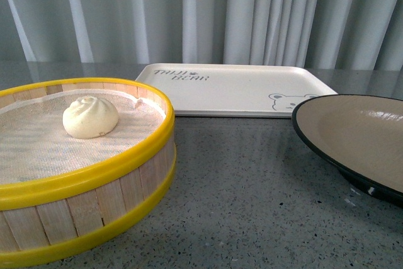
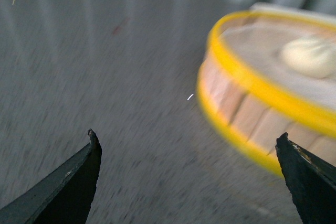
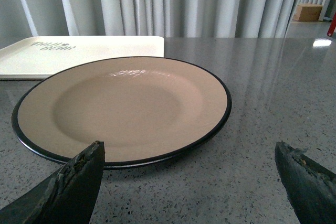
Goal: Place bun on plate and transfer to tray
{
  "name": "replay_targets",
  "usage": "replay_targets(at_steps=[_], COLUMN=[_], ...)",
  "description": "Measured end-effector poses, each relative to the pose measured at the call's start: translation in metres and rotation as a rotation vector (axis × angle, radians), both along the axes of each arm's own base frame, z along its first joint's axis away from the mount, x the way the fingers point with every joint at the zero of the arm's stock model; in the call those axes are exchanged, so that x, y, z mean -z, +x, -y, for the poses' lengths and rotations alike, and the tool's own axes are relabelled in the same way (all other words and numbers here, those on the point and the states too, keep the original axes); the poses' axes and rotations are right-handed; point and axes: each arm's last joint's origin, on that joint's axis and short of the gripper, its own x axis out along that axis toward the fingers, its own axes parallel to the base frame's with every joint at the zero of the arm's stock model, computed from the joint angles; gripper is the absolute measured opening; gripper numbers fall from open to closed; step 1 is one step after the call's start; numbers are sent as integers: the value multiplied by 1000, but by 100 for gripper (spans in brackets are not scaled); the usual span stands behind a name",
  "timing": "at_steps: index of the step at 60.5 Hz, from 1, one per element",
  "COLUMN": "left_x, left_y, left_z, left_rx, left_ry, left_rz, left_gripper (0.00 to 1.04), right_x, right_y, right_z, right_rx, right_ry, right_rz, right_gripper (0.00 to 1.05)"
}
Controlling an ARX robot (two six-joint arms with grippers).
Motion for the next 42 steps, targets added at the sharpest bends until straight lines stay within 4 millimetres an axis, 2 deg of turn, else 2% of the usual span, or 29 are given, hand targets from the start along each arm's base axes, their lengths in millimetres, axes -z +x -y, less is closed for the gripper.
replay_targets(at_steps=[3,10,23,30,42], left_x=[-1,-10,-16,-39,-92], left_y=[1,0,2,17,62], left_z=[0,-2,-2,5,33], left_rx=[-56,-101,-88,-28,160], left_ry=[-95,-180,-199,-175,-62], left_rz=[40,140,172,235,294], left_gripper=[98,98,98,98,98], right_x=[0,0,0,0,0], right_y=[0,0,0,0,0], right_z=[0,0,0,0,0], right_rx=[-1,0,0,0,0], right_ry=[0,0,0,0,0], right_rz=[0,0,0,0,0], right_gripper=[96,96,96,96,96])
